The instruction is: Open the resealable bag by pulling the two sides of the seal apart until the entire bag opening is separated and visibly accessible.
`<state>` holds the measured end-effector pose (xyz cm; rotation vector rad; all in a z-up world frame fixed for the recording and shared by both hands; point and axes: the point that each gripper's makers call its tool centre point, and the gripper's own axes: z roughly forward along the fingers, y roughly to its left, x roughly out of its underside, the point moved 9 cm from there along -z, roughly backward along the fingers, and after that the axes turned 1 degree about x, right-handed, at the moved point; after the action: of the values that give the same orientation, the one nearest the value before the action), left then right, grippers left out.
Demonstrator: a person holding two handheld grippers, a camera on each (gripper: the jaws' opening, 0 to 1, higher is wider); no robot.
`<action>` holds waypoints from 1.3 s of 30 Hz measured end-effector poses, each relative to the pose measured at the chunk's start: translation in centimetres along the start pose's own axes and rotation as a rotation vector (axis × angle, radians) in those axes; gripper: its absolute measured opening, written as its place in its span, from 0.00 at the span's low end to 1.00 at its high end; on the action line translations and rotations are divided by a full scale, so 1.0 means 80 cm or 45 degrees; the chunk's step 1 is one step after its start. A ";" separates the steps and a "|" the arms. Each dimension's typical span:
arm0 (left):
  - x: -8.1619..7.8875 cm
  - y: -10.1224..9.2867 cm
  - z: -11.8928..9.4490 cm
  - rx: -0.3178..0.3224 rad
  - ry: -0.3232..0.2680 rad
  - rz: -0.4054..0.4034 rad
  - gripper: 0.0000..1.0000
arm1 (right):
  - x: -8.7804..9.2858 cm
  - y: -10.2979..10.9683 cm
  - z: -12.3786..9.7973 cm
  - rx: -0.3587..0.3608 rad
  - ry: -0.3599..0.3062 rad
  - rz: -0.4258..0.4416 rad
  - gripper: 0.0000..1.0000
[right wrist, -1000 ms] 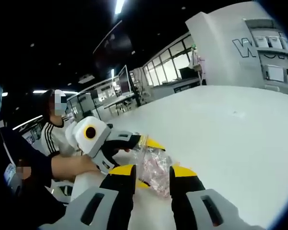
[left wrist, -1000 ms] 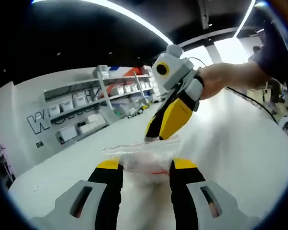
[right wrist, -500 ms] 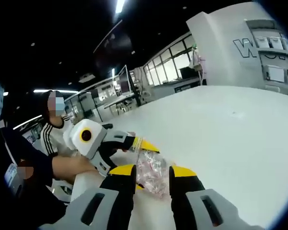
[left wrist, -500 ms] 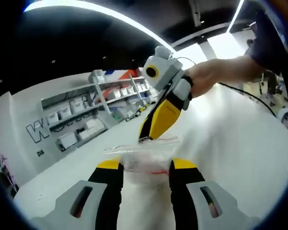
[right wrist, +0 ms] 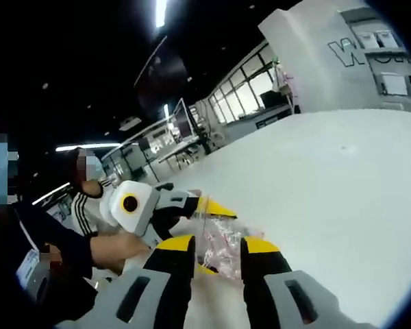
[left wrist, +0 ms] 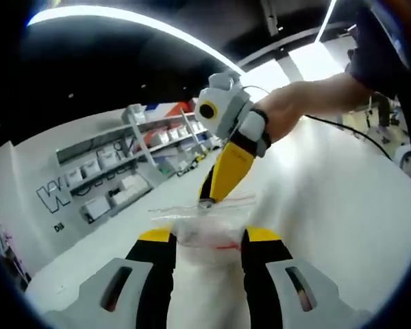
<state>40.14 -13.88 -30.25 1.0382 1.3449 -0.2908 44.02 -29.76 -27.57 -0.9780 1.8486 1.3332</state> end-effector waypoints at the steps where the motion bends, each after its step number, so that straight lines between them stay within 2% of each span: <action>1: 0.000 0.000 0.000 -0.001 0.000 -0.002 0.38 | 0.001 0.000 0.000 -0.015 -0.007 0.027 0.19; 5: -0.001 -0.001 0.000 0.002 0.000 0.010 0.38 | 0.005 -0.001 0.001 -0.091 -0.101 0.186 0.16; 7: -0.002 -0.001 0.000 0.002 -0.004 0.014 0.37 | 0.007 -0.002 0.002 -0.133 -0.121 0.259 0.14; 10: -0.002 -0.001 0.000 0.002 -0.008 0.014 0.37 | 0.010 -0.003 0.005 -0.182 -0.148 0.336 0.09; 17: -0.001 0.001 0.000 0.000 -0.014 0.004 0.37 | 0.010 -0.020 0.005 -0.236 -0.196 0.458 0.09; 25: -0.002 0.001 0.001 -0.001 -0.019 0.006 0.37 | 0.013 -0.032 0.002 -0.221 -0.209 0.484 0.09; 39: -0.002 0.002 0.000 -0.005 -0.020 0.004 0.36 | 0.023 -0.027 -0.012 -0.228 -0.215 0.462 0.10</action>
<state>40.20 -13.87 -30.04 1.0327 1.3292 -0.2935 44.86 -31.46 -29.89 -0.6073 1.8578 1.7649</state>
